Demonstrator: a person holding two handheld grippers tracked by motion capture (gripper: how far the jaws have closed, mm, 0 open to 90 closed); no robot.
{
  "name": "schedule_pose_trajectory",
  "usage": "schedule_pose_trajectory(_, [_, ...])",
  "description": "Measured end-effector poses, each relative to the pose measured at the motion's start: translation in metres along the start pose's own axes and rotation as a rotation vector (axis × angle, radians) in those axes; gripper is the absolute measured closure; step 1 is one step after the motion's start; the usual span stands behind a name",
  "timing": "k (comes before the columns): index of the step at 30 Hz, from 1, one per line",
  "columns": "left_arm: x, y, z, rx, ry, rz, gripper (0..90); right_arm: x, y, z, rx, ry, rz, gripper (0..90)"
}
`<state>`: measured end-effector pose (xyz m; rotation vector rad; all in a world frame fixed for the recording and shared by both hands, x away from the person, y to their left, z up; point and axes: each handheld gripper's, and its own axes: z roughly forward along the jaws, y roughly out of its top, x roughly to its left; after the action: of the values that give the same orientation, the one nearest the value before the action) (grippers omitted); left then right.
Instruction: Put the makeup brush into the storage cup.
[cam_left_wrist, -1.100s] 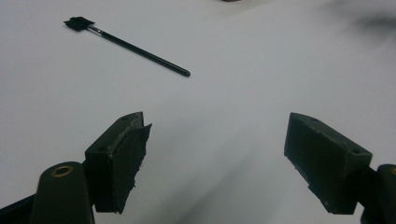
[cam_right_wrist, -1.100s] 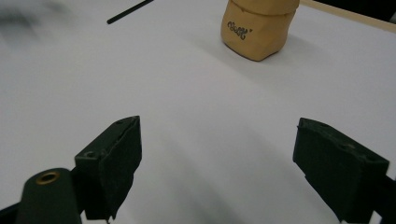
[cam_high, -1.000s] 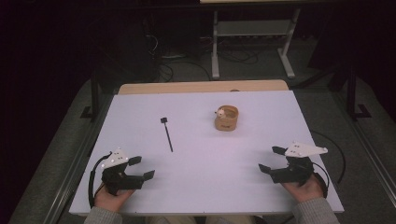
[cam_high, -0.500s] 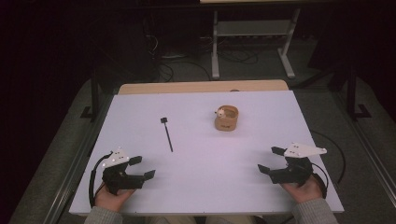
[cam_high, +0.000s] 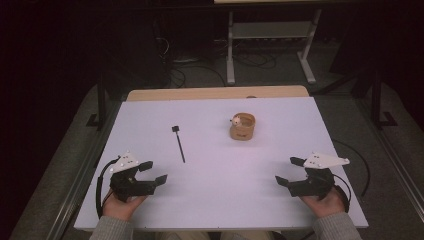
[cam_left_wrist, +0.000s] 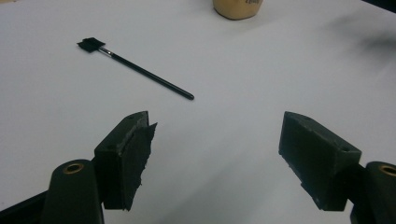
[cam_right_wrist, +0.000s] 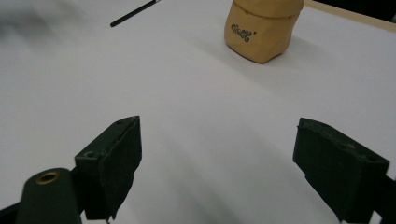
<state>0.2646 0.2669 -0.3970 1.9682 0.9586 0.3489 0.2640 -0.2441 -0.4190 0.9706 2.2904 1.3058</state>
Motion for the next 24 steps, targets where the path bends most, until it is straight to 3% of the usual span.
schedule_pose_trajectory(2, [0.000, 0.003, 0.002, 0.005, -0.001, 0.000, 24.4, 0.000, 0.000, 0.000, 0.001, 0.001, 0.001, 14.4])
schedule_pose_trajectory(9, [-0.001, 0.037, 0.016, 0.045, 0.012, 0.019, 25.9, -0.002, 0.000, -0.003, 0.000, 0.005, 0.003, 14.4])
schedule_pose_trajectory(10, [0.000, 0.041, 0.017, 0.056, 0.016, 0.035, 25.9, -0.003, 0.000, -0.003, 0.001, 0.008, 0.003, 14.4])
schedule_pose_trajectory(17, [0.007, 0.071, 0.035, 0.097, 0.045, 0.040, 26.0, -0.004, 0.001, -0.003, -0.008, 0.016, -0.005, 14.4])
schedule_pose_trajectory(22, [0.013, 0.082, 0.047, 0.121, 0.069, 0.019, 30.7, -0.007, 0.001, -0.003, -0.014, 0.020, -0.002, 14.5])
schedule_pose_trajectory(24, [0.018, 0.088, 0.056, 0.147, 0.084, -0.011, 31.4, -0.009, 0.001, -0.001, -0.011, 0.028, 0.001, 14.5])
